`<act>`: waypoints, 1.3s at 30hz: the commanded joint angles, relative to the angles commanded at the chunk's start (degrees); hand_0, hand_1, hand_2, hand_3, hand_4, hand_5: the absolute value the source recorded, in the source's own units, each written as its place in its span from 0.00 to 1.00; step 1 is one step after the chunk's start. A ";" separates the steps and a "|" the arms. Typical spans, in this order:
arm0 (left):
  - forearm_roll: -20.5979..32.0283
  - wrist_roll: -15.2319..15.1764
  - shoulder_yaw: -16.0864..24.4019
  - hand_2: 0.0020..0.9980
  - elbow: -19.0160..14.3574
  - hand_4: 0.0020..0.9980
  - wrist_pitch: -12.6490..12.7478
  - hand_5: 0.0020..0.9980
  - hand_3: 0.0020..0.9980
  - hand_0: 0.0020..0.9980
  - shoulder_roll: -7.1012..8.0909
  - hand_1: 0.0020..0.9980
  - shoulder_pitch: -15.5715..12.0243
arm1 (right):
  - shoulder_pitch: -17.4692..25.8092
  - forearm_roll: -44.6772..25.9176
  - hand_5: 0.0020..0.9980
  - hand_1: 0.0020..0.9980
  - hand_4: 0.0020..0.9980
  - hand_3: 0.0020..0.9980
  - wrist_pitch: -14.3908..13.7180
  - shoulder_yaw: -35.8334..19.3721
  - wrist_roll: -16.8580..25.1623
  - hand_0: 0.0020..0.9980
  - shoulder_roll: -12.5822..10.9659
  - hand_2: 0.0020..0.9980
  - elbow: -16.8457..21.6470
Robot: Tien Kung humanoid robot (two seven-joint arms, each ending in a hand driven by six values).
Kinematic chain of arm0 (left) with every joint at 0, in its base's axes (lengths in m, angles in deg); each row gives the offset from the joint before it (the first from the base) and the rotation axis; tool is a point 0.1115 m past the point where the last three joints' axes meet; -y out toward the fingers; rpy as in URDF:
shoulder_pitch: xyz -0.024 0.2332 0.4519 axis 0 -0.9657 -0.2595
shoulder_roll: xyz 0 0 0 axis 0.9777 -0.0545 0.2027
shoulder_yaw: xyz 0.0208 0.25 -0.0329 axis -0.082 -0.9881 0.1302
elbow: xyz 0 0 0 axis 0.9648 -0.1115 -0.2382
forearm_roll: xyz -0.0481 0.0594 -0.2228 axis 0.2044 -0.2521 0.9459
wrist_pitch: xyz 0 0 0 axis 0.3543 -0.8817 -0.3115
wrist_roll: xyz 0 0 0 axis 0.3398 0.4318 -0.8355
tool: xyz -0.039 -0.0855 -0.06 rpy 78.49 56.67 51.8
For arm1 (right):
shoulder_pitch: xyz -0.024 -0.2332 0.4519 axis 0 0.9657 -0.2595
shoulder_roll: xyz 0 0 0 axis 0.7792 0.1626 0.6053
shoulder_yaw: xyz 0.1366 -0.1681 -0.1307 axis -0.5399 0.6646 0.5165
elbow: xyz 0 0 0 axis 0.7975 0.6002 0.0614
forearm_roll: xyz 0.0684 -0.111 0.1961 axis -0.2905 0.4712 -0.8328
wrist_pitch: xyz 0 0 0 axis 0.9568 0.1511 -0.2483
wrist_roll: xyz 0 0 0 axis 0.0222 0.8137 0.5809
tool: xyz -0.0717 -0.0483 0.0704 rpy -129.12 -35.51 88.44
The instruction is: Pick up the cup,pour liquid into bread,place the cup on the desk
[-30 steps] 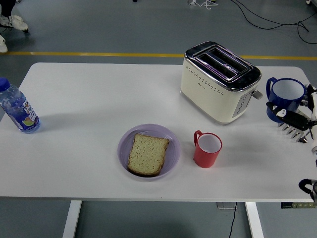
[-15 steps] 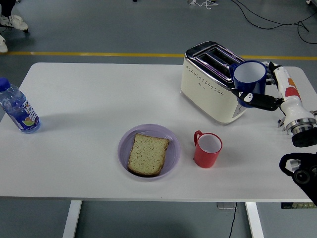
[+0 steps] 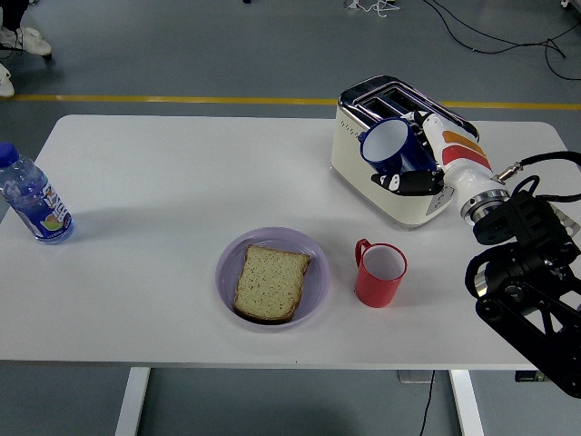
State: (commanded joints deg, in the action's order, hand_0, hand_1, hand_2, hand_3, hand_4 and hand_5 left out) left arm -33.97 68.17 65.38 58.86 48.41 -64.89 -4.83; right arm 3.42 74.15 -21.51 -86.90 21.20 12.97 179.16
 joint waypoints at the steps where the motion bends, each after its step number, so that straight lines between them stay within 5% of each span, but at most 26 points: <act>1: 0.03 0.00 -0.03 0.39 0.00 0.38 -0.01 1.00 0.65 0.34 0.02 0.32 0.00 | -0.72 0.20 0.00 0.31 0.81 0.50 0.18 0.97 -0.16 0.26 0.10 0.49 -0.39; 29: 1.23 0.28 -0.68 0.38 0.00 0.39 0.01 1.00 0.65 0.34 0.30 0.32 -0.06 | -21.09 14.60 0.00 0.29 0.76 0.49 5.92 32.90 -1.30 0.26 3.64 0.47 -7.57; 39: 0.71 0.43 -0.46 0.38 0.00 0.39 -0.13 1.00 0.66 0.34 0.43 0.32 -0.38 | -28.00 17.85 0.00 0.28 0.74 0.49 10.06 45.25 -1.30 0.26 5.27 0.47 -9.03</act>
State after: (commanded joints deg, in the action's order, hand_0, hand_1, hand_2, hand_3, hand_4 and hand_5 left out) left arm -33.26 68.61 64.91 58.86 48.28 -64.46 -5.21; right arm -24.57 92.00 -11.45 -41.65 19.90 18.23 170.13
